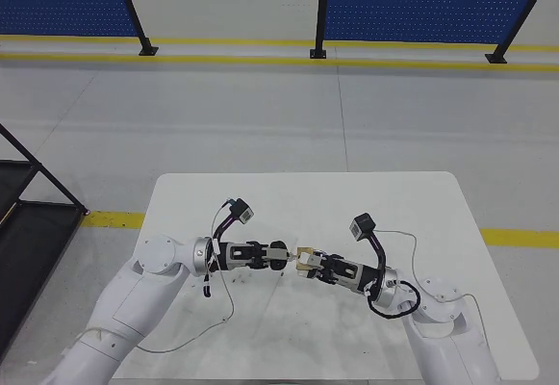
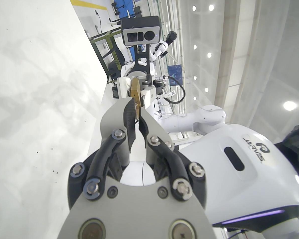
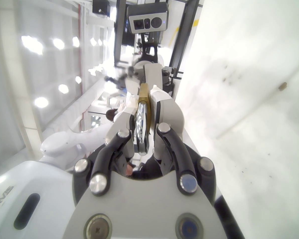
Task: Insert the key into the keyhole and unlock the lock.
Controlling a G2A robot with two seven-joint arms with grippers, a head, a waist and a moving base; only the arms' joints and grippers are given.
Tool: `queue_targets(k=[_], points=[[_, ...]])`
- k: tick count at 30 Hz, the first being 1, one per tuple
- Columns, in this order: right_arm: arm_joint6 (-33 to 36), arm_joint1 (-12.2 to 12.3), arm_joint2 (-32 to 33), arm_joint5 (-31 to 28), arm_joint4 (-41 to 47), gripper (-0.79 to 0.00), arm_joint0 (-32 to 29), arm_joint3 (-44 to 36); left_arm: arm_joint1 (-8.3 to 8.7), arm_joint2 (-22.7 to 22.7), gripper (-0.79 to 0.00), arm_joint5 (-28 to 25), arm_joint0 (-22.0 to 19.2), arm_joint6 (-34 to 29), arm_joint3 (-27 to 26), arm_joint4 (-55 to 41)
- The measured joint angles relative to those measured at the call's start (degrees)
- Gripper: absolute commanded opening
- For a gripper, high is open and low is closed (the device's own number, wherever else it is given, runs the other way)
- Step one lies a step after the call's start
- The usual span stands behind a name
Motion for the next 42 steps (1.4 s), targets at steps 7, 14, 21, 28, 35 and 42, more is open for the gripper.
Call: queue_targets(k=[7, 14, 21, 28, 35, 42], points=[[0.00, 0.00, 0.00, 0.00, 0.00, -0.785, 0.00, 0.00, -0.08, 0.49, -0.690, 0.09, -0.28, -0.08, 0.10, 0.02], [0.00, 0.00, 0.00, 0.00, 0.00, -0.785, 0.00, 0.00, -0.17, 1.19, -0.785, 0.20, -0.62, -0.31, 0.22, 0.35], [0.00, 0.00, 0.00, 0.00, 0.00, -0.785, 0.00, 0.00, -0.19, 1.31, -0.785, -1.37, -0.92, -0.72, 0.39, 0.89], [0.00, 0.00, 0.00, 0.00, 0.00, -0.785, 0.00, 0.00, 0.05, 0.84, -0.785, -3.97, -0.63, 0.23, -0.25, 4.69], [0.00, 0.00, 0.00, 0.00, 0.00, -0.785, 0.00, 0.00, 0.12, 0.82, -0.785, -6.01, -0.10, 1.37, -1.02, 6.11], [0.00, 0.00, 0.00, 0.00, 0.00, -0.785, 0.00, 0.00, 0.25, 0.44, -0.785, -8.42, 0.14, 2.46, -2.00, 7.67]])
